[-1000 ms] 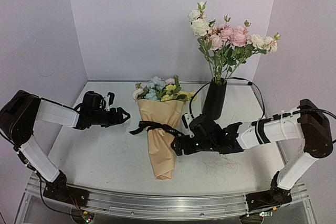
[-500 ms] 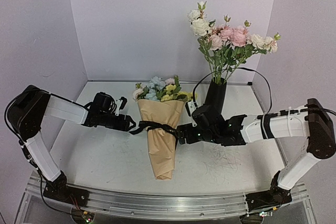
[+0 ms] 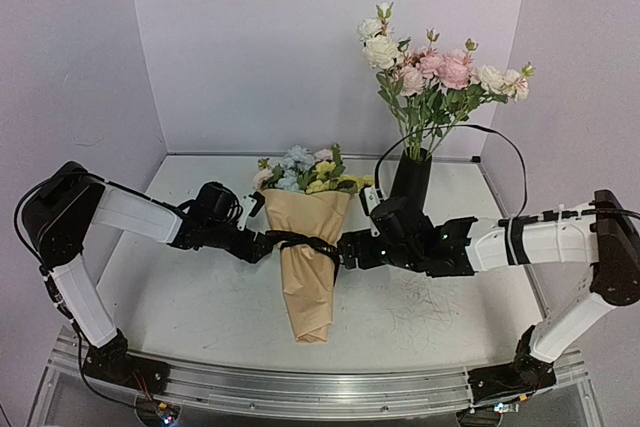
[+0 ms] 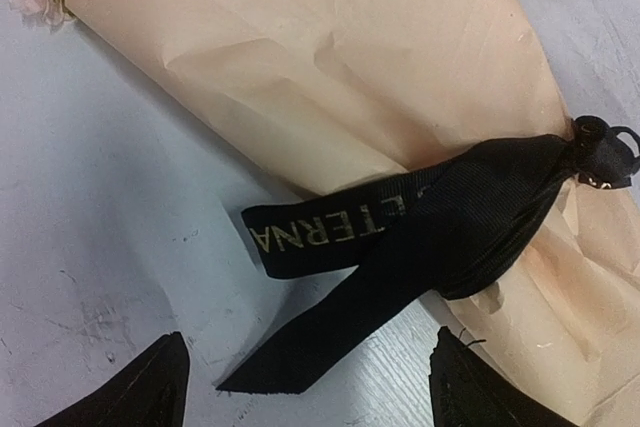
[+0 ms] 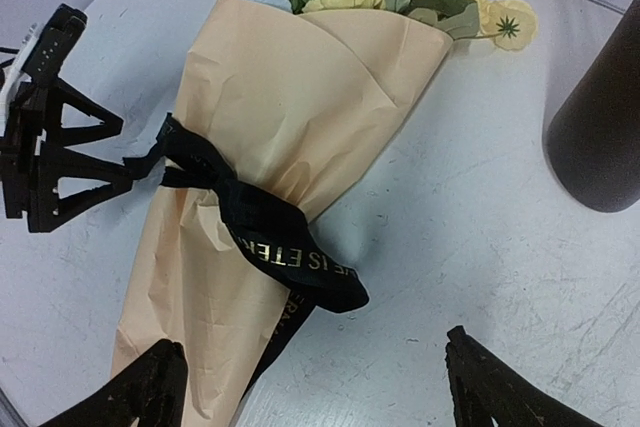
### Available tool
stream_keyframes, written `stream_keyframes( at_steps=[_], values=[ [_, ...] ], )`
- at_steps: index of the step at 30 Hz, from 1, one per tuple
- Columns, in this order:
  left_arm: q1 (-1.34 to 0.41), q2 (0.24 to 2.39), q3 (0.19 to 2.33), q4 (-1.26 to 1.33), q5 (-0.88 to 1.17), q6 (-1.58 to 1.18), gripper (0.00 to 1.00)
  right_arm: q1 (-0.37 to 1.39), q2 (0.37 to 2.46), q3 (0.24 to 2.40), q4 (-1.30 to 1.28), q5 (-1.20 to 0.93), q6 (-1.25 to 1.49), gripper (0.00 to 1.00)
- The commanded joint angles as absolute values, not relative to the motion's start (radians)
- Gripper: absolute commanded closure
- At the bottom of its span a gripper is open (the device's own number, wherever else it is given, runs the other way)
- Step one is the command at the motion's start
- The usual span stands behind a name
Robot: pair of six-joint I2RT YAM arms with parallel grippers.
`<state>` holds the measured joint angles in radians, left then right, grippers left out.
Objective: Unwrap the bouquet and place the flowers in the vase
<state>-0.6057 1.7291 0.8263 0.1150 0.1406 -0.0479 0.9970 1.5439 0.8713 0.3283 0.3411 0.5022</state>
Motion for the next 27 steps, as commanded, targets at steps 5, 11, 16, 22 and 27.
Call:
stream_keyframes(
  at_steps=[5,11,16,22,27],
  values=[
    [-0.633,1.787,0.906,0.129,0.084,-0.002,0.16,0.995,1.448,0.832,0.316,0.425,0.516,0.09],
    [-0.637,1.835,0.93,0.104,0.086,-0.002,0.19,0.993,1.442,0.827,0.316,0.434,0.511,0.09],
    [-0.654,1.875,0.964,0.083,0.027,-0.002,0.32,0.994,1.446,0.813,0.316,0.432,0.528,0.1],
    [-0.675,1.868,0.971,0.07,-0.07,-0.015,0.69,0.995,1.477,0.808,0.316,0.426,0.528,0.22],
    [-0.675,1.809,0.952,0.072,-0.098,-0.048,0.94,0.994,1.521,0.812,0.316,0.411,0.519,0.27]
  ],
)
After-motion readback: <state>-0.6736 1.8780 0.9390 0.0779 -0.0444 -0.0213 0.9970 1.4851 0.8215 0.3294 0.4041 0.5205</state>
